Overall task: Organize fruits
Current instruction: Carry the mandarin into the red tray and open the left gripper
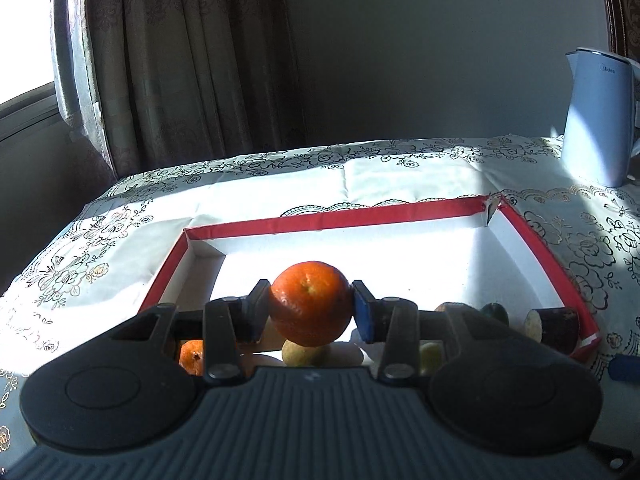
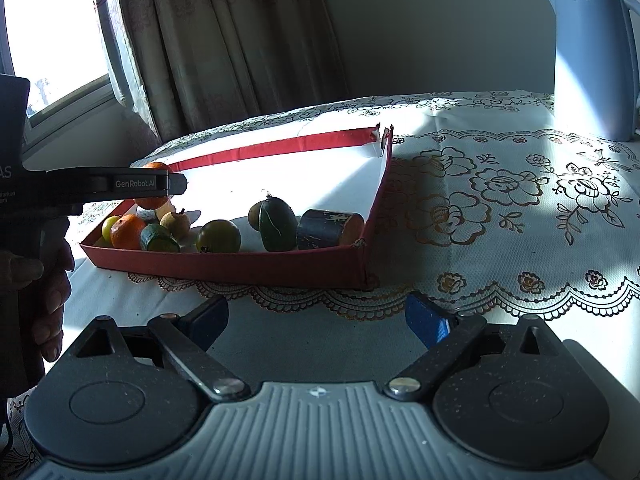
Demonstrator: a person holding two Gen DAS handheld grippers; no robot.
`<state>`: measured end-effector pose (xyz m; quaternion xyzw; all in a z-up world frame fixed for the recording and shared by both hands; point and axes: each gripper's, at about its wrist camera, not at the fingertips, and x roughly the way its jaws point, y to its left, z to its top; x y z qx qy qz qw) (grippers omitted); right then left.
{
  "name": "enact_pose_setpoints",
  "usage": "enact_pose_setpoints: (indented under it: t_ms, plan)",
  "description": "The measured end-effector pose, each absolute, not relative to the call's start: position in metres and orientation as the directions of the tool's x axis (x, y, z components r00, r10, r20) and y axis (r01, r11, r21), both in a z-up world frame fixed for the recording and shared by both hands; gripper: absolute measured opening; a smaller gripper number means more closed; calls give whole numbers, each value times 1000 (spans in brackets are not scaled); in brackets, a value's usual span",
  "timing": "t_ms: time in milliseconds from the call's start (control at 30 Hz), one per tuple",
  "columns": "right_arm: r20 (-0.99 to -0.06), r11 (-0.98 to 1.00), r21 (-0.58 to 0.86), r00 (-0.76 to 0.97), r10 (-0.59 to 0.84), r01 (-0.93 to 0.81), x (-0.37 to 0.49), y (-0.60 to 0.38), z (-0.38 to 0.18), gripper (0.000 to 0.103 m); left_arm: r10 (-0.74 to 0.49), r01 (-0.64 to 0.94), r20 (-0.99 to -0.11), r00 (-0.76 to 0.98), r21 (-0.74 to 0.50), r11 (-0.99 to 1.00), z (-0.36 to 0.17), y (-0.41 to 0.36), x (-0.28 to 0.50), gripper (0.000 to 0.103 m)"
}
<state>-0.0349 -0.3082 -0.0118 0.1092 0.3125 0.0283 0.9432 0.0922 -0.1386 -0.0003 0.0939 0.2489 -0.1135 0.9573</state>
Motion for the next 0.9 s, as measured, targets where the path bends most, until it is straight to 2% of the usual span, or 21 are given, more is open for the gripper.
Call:
enact_pose_setpoints:
  t_ms: [400,667,733,800,900]
  plan:
    - [-586,976,219,801,123,11,-35,-306,-13,98,-188,304,-532,825,138,943,-18,-157,103,40]
    - [-586,975,221,800,127,8,-34,-307,-13,99,-180,299,-524,832,150,942,-16,-154,95,42]
    - [-586,975,222,800,127,7,-34,-307,-13,99,-180,298,-516,837,153,942,-15,-152,90,54]
    - [-585,974,225,800,130,7,-34,-307,-13,99,-171,285,-491,854,168,944,-12,-150,82,75]
    - [-584,973,230,801,133,6,-34,-308,-12,99,-159,275,-465,871,193,942,-7,-145,69,83]
